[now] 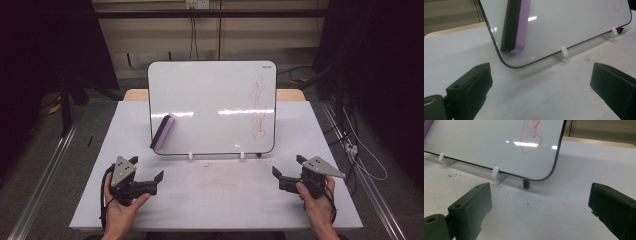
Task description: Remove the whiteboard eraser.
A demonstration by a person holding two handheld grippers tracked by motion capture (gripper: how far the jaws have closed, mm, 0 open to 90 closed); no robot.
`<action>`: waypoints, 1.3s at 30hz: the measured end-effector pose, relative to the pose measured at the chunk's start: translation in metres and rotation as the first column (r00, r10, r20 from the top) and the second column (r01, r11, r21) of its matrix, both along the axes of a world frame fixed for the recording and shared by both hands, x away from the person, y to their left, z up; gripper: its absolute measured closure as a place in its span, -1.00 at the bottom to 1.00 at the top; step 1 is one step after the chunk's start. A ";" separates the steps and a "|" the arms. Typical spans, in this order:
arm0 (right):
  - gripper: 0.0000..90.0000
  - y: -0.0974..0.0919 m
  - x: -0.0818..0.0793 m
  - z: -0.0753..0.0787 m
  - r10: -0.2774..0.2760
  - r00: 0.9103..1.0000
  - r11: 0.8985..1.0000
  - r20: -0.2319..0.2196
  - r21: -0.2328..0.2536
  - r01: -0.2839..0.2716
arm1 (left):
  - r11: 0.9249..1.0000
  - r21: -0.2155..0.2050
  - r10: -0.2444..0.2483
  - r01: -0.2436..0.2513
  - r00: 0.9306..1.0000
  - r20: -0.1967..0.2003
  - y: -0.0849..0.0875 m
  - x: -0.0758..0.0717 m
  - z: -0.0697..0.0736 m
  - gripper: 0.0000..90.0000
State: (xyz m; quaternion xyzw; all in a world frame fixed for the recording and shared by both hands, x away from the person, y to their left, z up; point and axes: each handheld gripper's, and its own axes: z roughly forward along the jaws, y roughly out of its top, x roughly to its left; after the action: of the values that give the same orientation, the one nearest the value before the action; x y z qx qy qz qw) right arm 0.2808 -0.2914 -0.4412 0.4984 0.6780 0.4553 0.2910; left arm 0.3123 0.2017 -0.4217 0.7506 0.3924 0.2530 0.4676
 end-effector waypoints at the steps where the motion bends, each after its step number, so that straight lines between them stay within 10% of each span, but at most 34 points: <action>1: -0.90 0.000 0.000 0.000 0.000 1.000 1.000 0.000 0.000 0.000 | 1.000 -0.001 0.003 -0.003 1.000 0.003 0.000 -0.001 0.001 -0.91; 21: -0.90 -0.003 0.002 -0.002 -0.007 1.000 1.000 -0.022 0.009 0.007 | 1.000 -0.002 -0.015 0.015 1.000 -0.003 -0.001 0.011 0.008 -0.86; 39: -0.90 -0.003 0.004 -0.004 0.004 0.999 1.000 -0.035 0.029 -0.003 | 0.994 0.099 -0.051 0.048 0.998 0.031 -0.027 0.032 0.024 -0.77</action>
State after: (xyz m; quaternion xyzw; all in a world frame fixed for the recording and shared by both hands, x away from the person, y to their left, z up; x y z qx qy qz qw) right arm 0.2848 -0.2944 -0.4452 0.5094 0.6772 0.4565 0.2711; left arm 0.3447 0.1743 -0.3976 0.7779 0.3530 0.2728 0.4425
